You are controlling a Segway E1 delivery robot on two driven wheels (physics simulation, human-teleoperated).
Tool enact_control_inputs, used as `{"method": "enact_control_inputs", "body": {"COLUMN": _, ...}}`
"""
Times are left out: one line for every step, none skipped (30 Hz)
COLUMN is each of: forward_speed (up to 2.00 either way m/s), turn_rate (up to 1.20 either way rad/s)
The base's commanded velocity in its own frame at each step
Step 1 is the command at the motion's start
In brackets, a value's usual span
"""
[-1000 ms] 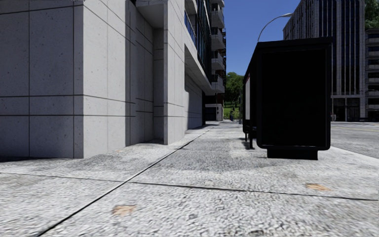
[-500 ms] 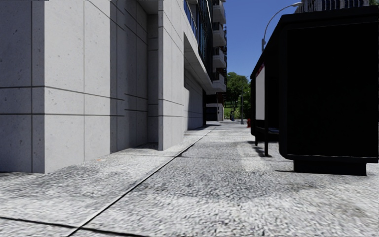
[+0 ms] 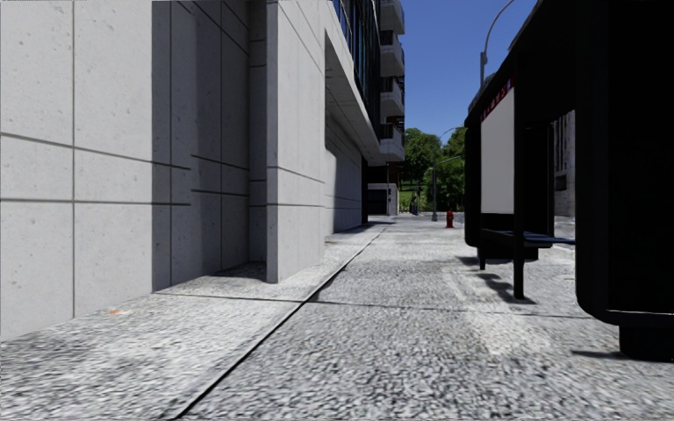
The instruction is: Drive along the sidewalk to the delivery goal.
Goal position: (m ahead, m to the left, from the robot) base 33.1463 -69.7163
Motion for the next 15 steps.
{"method": "enact_control_inputs", "body": {"forward_speed": 2.0, "turn_rate": 0.0}}
{"method": "enact_control_inputs", "body": {"forward_speed": 2.0, "turn_rate": 0.0}}
{"method": "enact_control_inputs", "body": {"forward_speed": 2.0, "turn_rate": 0.0}}
{"method": "enact_control_inputs", "body": {"forward_speed": 2.0, "turn_rate": 0.0}}
{"method": "enact_control_inputs", "body": {"forward_speed": 2.0, "turn_rate": 0.0}}
{"method": "enact_control_inputs", "body": {"forward_speed": 2.0, "turn_rate": 0.0}}
{"method": "enact_control_inputs", "body": {"forward_speed": 2.0, "turn_rate": 0.0}}
{"method": "enact_control_inputs", "body": {"forward_speed": 2.0, "turn_rate": 0.0}}
{"method": "enact_control_inputs", "body": {"forward_speed": 2.0, "turn_rate": 0.0}}
{"method": "enact_control_inputs", "body": {"forward_speed": 2.0, "turn_rate": 0.0}}
{"method": "enact_control_inputs", "body": {"forward_speed": 2.0, "turn_rate": -0.16}}
{"method": "enact_control_inputs", "body": {"forward_speed": 2.0, "turn_rate": -0.33}}
{"method": "enact_control_inputs", "body": {"forward_speed": 2.0, "turn_rate": -0.5}}
{"method": "enact_control_inputs", "body": {"forward_speed": 2.0, "turn_rate": -0.55}}
{"method": "enact_control_inputs", "body": {"forward_speed": 2.0, "turn_rate": -0.6}}
